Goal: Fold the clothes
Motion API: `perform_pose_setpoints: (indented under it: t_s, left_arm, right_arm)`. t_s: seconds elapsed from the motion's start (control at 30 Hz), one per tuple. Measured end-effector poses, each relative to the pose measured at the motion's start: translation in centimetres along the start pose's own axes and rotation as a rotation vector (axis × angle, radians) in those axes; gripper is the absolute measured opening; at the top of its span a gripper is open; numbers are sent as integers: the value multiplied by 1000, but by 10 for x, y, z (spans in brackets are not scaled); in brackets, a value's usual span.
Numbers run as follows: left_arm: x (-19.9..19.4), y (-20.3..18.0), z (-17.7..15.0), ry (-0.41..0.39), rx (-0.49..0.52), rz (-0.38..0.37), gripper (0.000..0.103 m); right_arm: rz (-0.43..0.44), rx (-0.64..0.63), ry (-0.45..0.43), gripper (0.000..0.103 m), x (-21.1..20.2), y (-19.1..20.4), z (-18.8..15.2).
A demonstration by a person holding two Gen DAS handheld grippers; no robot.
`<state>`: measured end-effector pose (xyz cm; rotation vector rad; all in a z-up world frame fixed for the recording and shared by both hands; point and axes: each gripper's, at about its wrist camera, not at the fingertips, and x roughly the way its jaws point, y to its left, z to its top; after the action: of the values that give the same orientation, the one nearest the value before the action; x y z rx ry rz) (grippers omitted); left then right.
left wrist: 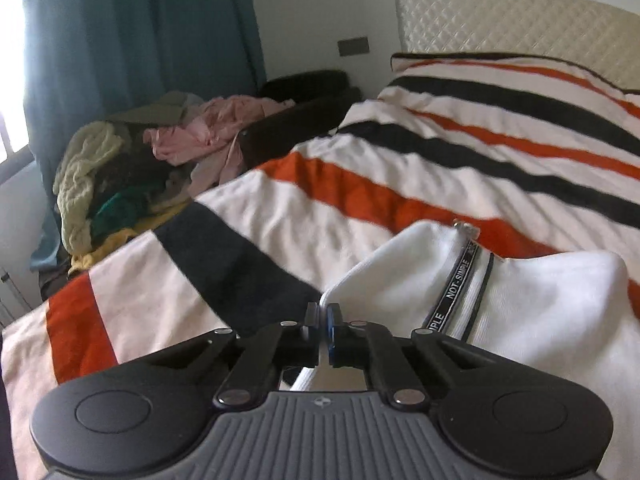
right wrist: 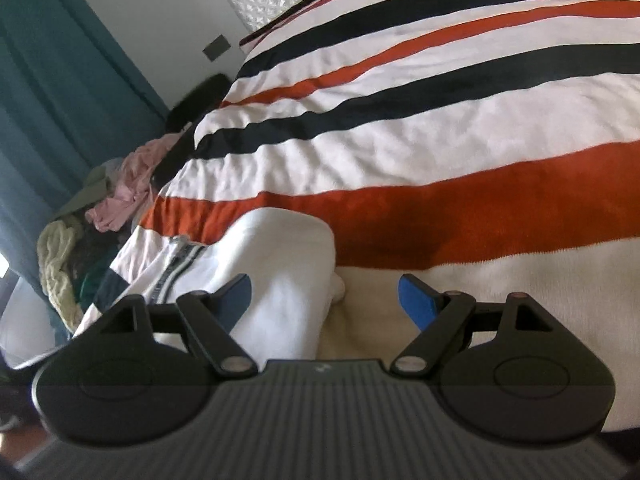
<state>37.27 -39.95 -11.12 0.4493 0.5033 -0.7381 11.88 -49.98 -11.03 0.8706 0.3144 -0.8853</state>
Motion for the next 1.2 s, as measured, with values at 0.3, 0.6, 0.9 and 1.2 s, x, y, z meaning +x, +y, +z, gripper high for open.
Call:
perform_pose_setpoints:
  t_s: [0.3, 0.6, 0.9, 1.2]
  left_arm:
    - [-56, 35, -33, 51, -218, 45, 60]
    - [-225, 87, -99, 15, -520, 233, 83]
    - [-368, 88, -159, -4, -541, 391, 88]
    - [-413, 67, -206, -75, -579, 409, 93]
  right_arm:
    - [83, -10, 125, 83, 12, -4, -1]
    - [240, -58, 260, 83, -6, 2, 4]
    - [326, -105, 269, 83, -39, 12, 9]
    - [340, -107, 282, 84, -54, 2, 2]
